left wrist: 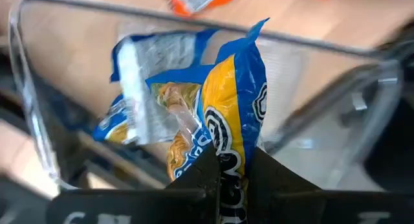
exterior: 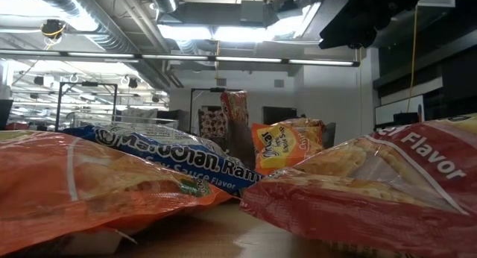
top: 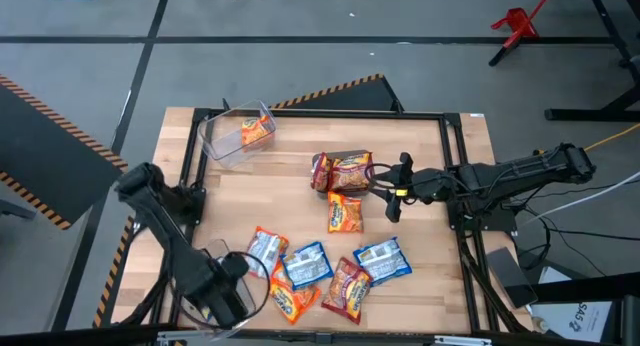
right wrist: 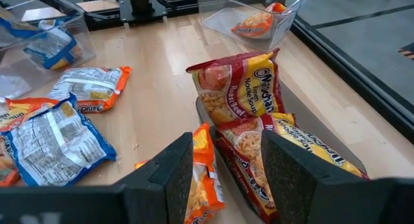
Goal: Sort Maruchan noodles
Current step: Put the blue noodle pack into the bottom transparent bin
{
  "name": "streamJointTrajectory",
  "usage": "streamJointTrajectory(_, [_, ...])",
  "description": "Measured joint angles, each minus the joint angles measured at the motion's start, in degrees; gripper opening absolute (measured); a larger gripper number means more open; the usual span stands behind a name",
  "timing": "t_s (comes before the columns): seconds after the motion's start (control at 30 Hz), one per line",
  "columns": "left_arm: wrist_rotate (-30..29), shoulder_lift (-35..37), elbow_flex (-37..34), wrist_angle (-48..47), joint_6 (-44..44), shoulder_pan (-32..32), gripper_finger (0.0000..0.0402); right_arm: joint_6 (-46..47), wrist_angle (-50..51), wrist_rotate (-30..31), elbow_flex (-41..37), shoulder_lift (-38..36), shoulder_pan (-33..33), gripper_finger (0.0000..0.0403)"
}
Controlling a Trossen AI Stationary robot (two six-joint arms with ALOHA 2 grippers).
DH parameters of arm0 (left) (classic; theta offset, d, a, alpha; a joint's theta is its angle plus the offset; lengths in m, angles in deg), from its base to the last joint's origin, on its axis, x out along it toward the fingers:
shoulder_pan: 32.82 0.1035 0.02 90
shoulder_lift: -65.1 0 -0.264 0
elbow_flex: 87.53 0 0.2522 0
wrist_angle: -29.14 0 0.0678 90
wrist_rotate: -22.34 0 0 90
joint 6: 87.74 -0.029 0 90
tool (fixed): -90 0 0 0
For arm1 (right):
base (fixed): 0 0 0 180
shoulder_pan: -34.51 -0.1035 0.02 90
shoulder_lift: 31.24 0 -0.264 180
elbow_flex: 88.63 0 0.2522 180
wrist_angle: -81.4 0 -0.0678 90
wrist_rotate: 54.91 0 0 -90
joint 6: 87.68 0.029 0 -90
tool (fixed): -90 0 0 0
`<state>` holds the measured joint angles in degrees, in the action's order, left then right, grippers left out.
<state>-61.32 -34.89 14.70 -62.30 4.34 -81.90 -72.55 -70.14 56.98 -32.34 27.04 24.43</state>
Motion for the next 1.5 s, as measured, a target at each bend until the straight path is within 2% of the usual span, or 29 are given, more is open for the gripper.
streamJointTrajectory(0.1, [1.57, -2.61, 0.00, -1.02, -1.45, -0.47, 0.0029, 0.00, 0.00, 0.00, 0.00, 0.00, 0.00, 0.0166])
streamJointTrajectory(0.3, [-4.05, -4.66, 0.04, -3.02, -1.74, -0.38, 0.0027, 0.00, 0.11, -0.02, 0.00, 0.00, 0.00, 0.0166])
streamJointTrajectory(0.4, [-4.44, -4.69, 0.04, -3.12, -3.80, -0.13, 0.0028, 0.00, 0.17, -0.02, 0.00, 0.00, 0.00, 0.0166])
streamJointTrajectory(0.5, [-4.14, -4.69, 0.04, -3.98, -4.20, -0.15, 0.0045, 0.00, 0.74, -0.02, 0.00, 0.00, 0.00, 0.0166])
streamJointTrajectory(0.63, [-0.94, -4.69, 0.04, -4.46, -5.93, -0.15, 0.0066, -0.01, 1.25, -0.02, 0.00, 0.00, 0.00, 0.0166])
streamJointTrajectory(0.93, [3.04, -4.69, 0.04, -2.49, -18.44, -0.15, 0.0067, -0.02, 2.71, -0.04, 0.00, 0.00, 0.00, 0.0166])
streamJointTrajectory(1.13, [13.45, -4.69, 0.04, 1.37, -23.89, -0.20, 0.0068, -0.18, 2.59, -2.07, 0.00, 0.00, 0.00, 0.0166])
streamJointTrajectory(1.33, [18.61, -4.69, 0.04, 2.46, -24.44, -2.11, 0.0057, -0.44, 2.19, -5.08, 0.00, 0.00, 0.00, 0.0166])
streamJointTrajectory(1.4, [17.87, -4.69, 0.04, 2.69, -23.22, -2.60, 0.0047, -0.51, 1.67, -6.26, 0.00, 0.00, 0.00, 0.0166])
streamJointTrajectory(1.5, [11.51, -4.56, 0.73, 4.87, -21.29, -2.62, 0.0031, -1.92, 0.61, -9.96, 0.00, 0.00, 0.00, 0.0166])
